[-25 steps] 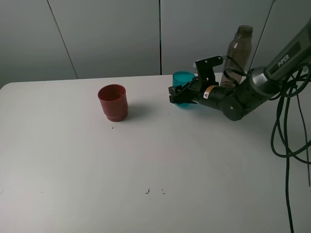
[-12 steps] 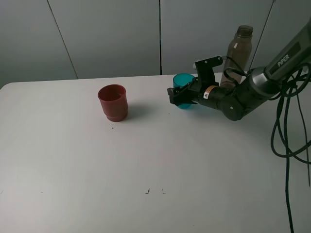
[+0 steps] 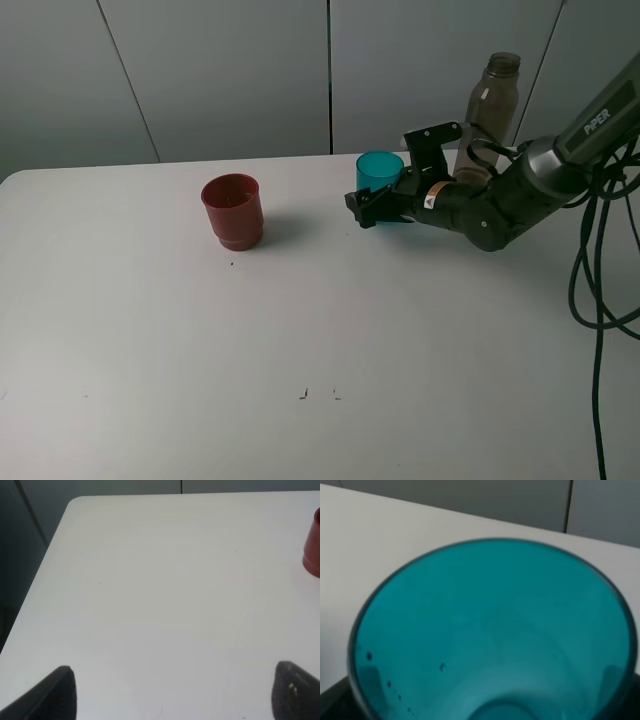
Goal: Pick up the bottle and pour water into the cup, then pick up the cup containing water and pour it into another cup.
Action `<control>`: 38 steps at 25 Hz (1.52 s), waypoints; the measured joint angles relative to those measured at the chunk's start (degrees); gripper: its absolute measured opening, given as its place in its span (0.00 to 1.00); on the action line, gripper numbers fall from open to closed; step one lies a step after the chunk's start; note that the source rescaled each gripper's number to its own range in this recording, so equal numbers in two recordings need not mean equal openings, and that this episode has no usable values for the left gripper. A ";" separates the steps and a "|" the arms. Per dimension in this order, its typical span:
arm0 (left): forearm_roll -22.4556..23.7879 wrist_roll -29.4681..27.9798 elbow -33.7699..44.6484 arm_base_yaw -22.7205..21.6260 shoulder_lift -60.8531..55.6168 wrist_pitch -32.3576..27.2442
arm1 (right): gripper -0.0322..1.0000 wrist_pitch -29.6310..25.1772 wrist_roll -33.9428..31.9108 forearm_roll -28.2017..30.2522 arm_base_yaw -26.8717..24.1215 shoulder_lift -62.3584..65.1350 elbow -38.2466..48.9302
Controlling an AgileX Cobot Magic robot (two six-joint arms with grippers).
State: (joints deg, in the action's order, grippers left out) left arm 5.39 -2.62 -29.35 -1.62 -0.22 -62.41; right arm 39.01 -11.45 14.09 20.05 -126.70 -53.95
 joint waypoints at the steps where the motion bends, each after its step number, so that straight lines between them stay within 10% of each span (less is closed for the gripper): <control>1: 0.00 0.00 0.00 0.00 0.00 0.00 | 0.99 -1.00 0.00 0.00 0.00 0.72 0.84; 10: 0.00 -0.10 0.00 0.00 0.00 0.00 | 1.00 -22.45 0.00 0.00 0.00 13.89 6.39; 27: 0.00 -0.10 0.00 0.00 0.00 0.00 | 1.00 -82.71 1.93 -5.67 0.00 59.21 6.39; 38: 0.00 -0.10 0.00 0.00 0.00 0.00 | 1.00 -101.50 3.76 -9.38 0.00 85.57 15.73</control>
State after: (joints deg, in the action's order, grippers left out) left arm 5.39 -2.72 -29.35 -1.62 -0.22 -62.41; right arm -62.49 -7.69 4.72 20.05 -41.13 -38.21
